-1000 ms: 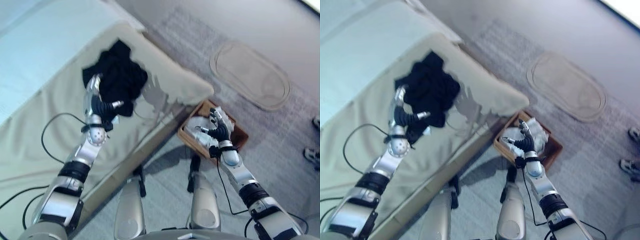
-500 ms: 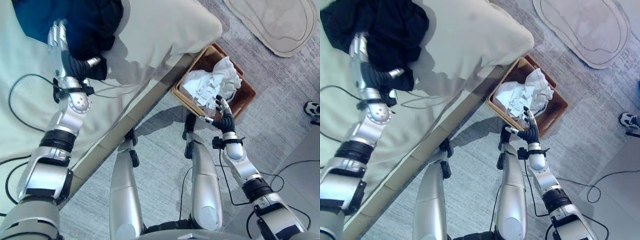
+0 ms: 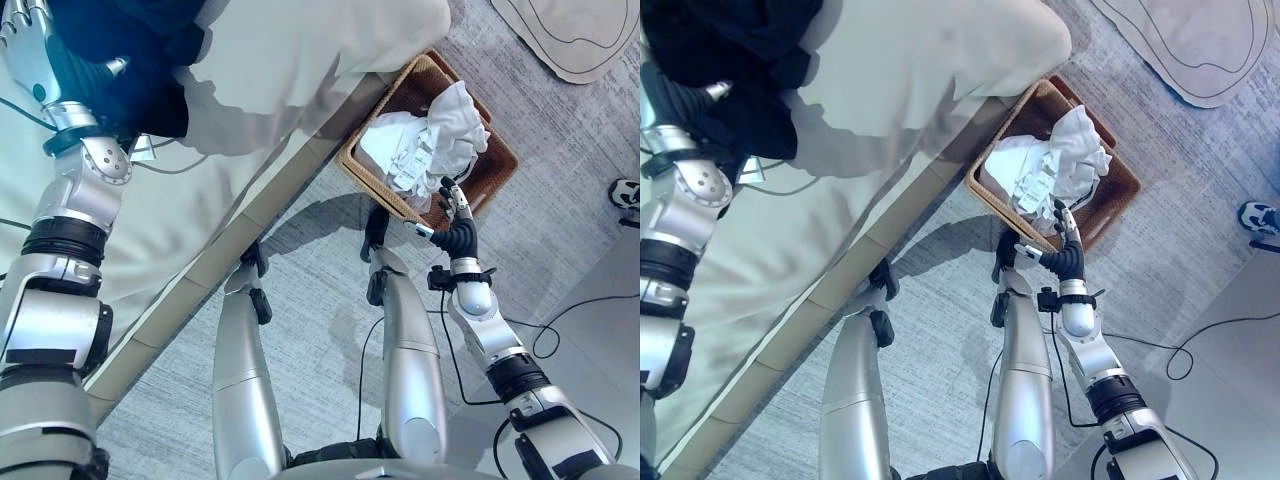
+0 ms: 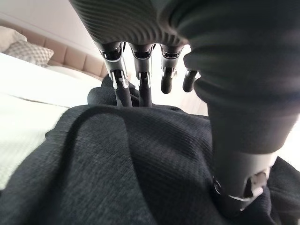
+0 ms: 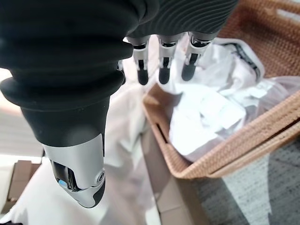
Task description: Pick up clothes into the bucket
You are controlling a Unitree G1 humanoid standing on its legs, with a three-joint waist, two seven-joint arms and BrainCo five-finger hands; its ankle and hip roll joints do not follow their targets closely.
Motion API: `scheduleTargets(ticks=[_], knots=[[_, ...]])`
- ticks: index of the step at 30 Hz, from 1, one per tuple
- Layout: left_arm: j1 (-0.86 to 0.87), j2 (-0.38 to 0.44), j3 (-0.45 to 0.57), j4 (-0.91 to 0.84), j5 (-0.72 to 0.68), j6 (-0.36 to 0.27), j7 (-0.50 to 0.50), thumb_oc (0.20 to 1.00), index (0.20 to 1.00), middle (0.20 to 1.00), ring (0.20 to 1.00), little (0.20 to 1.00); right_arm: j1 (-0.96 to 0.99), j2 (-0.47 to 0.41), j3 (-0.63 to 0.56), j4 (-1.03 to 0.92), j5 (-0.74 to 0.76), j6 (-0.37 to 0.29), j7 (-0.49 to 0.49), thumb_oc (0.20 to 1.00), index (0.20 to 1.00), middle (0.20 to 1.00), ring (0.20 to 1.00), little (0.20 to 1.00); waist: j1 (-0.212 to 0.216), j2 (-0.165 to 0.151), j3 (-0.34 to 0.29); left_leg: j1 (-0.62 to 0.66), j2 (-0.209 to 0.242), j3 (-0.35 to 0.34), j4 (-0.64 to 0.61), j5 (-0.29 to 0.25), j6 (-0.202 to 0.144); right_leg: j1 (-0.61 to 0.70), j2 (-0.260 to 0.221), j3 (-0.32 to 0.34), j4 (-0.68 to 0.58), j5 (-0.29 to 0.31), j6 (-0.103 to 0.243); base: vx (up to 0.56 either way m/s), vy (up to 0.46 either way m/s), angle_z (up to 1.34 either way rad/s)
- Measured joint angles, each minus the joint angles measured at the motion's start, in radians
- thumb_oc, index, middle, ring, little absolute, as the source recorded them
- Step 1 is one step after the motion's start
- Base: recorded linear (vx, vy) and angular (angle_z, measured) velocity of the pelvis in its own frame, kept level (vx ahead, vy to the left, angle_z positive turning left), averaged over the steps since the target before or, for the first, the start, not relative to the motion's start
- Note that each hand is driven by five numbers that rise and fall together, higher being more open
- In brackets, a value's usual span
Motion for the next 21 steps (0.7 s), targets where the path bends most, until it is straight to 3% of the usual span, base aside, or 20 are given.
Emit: scheduleTargets(ticks=[4,6,17,18,19,20,21], knots=[[-0.028,0.003,-0.060,0.032,-0.016,-0.011,-0.062,1.000,1.000,1.000,1.000,1.000,-0.001,-0.001,0.000,0.000,0.002,0.000,0.001,1.000,1.000,1.000,1.000,1.000,0.002,0.000,0.000,-0.001,0.000,0.003,0.001,-0.001,0.000,-0.001,0.000,0.000,0.000,0.000,0.001,0.00,0.008,0.00],[-0.048,0.029,-0.136,0.041,-0.019,-0.019,-0.117,1.000,1.000,1.000,1.000,1.000,-0.005,-0.002,0.000,0.000,0.002,0.000,0.003,1.000,1.000,1.000,1.000,1.000,0.002,-0.001,-0.001,-0.005,-0.002,0.002,0.001,-0.001,0.000,-0.005,-0.002,0.001,0.001,0.000,0.000,-0.01,0.035,0.02],[-0.241,0.016,-0.254,0.273,-0.016,-0.040,-0.249,1.000,1.000,1.000,1.000,1.000,-0.007,-0.031,0.003,-0.007,0.003,0.000,0.048,1.000,1.000,1.000,1.000,1.000,-0.008,-0.007,-0.004,-0.034,-0.005,0.008,0.016,-0.009,0.011,-0.031,-0.004,0.010,-0.004,0.010,0.000,-0.01,0.014,-0.01],[-0.252,0.016,-0.254,0.279,-0.016,-0.037,-0.265,0.956,0.956,0.956,0.956,0.956,-0.007,-0.031,0.003,-0.007,0.004,0.000,0.051,1.000,1.000,1.000,1.000,1.000,-0.010,-0.008,-0.005,-0.034,-0.006,0.008,0.016,-0.010,0.011,-0.032,-0.005,0.011,-0.004,0.010,0.001,0.00,0.000,0.00],[-0.263,0.018,-0.255,0.287,-0.015,-0.030,-0.288,0.398,0.398,0.398,0.398,0.398,-0.007,-0.031,0.003,-0.007,0.013,0.000,0.058,1.000,1.000,1.000,1.000,1.000,-0.013,-0.009,-0.005,-0.034,-0.006,0.009,0.019,-0.011,0.012,-0.032,-0.005,0.012,-0.004,0.010,0.001,0.00,0.000,0.00],[-0.268,0.018,-0.254,0.290,-0.015,-0.025,-0.295,0.200,0.200,0.200,0.200,0.200,-0.007,-0.031,0.003,-0.008,0.018,0.000,0.062,1.000,1.000,1.000,1.000,1.000,-0.016,-0.010,-0.006,-0.034,-0.006,0.009,0.021,-0.012,0.012,-0.032,-0.005,0.013,-0.003,0.010,0.002,0.00,0.000,0.00],[-0.276,0.022,-0.253,0.295,-0.015,-0.022,-0.302,0.200,0.200,0.200,0.200,0.200,-0.007,-0.030,0.003,-0.010,0.024,0.000,0.068,1.000,1.000,1.000,1.000,1.000,-0.022,-0.011,-0.006,-0.035,-0.006,0.009,0.023,-0.013,0.012,-0.031,-0.005,0.013,-0.003,0.010,0.002,0.00,0.000,0.00]])
